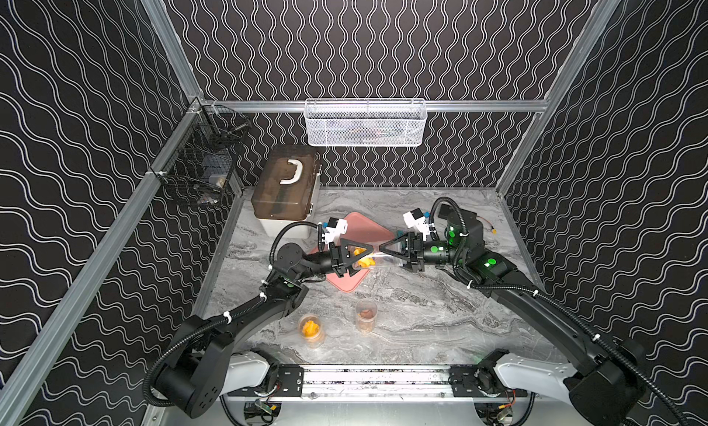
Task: Pour the cookies out of the jar
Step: Pick up the jar from the center of the board.
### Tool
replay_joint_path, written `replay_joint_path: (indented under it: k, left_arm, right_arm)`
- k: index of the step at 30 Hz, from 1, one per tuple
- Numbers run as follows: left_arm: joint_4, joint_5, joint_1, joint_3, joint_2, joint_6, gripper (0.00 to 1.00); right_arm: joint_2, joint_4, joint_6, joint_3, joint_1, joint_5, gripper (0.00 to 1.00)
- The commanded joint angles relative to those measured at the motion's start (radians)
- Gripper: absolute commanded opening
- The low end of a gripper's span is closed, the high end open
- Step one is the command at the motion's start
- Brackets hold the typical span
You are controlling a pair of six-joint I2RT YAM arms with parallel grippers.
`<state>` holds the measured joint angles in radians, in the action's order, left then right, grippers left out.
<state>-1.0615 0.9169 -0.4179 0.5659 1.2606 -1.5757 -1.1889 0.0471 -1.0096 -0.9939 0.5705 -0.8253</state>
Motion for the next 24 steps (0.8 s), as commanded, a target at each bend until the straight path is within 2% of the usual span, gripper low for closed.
replay_joint_path:
  k: [1, 18, 24]
  left_arm:
    - [-0.077, 0.029, -0.002, 0.002, 0.009, -0.017, 0.72]
    - [-0.143, 0.026, -0.002, -0.015, 0.045, -0.049, 0.57]
    - [-0.118, 0.032, -0.002, -0.014, 0.03, -0.036, 0.56]
  right_arm:
    - [-0.005, -0.007, -0.005, -0.006, 0.002, -0.012, 0.56]
    - [-0.003, 0.011, 0.011, 0.001, 0.002, -0.007, 0.57]
    - [-0.004, 0.011, 0.009, 0.003, 0.002, 0.002, 0.65]
